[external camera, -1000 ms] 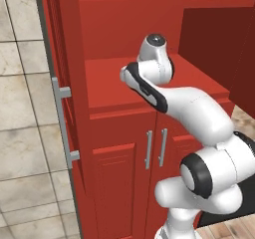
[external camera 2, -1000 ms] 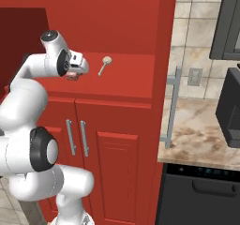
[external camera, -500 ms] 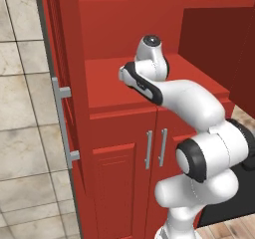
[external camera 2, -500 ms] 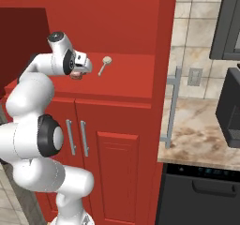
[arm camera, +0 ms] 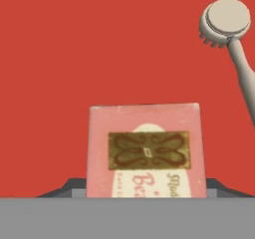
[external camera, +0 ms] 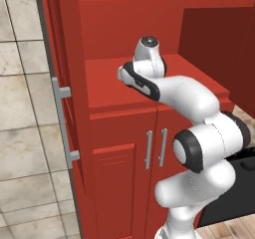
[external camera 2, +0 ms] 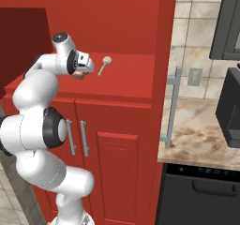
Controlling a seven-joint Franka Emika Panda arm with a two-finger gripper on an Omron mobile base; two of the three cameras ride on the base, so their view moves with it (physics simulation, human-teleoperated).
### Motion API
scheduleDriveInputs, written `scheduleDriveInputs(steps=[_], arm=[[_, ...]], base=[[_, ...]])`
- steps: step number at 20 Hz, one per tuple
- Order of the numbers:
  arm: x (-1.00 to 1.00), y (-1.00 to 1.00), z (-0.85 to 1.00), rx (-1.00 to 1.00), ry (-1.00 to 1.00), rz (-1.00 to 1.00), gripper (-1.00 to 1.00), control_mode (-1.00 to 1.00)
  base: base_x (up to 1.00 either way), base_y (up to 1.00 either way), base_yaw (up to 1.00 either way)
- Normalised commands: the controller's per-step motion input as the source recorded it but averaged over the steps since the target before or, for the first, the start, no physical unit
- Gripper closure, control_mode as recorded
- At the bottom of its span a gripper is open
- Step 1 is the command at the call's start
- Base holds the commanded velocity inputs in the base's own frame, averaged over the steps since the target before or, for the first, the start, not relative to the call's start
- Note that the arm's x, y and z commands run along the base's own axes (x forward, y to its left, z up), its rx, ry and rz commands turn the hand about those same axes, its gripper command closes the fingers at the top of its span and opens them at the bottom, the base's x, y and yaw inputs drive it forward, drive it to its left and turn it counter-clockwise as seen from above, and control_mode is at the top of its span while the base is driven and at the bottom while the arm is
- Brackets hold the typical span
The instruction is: Pick up the bar soap and dish brush from the sink, and place them back in the cabinet, and close the cabinet doors.
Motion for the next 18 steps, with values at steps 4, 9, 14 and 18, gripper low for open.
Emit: scheduleDriveInputs(steps=[4,9,14,18], arm=[[0.17,0.00,0.00,0.00,0.05,0.00,1.00,-1.00],[0.17,0.00,0.00,0.00,0.09,0.00,1.00,-1.00],[0.10,0.00,0.00,0.00,0.07,0.00,1.00,-1.00],[0.07,0.00,0.00,0.00,0.05,0.00,1.00,-1.00]], base=[[0.00,0.00,0.00],[0.00,0.00,0.00],[0.00,0.00,0.00],[0.00,0.00,0.00]])
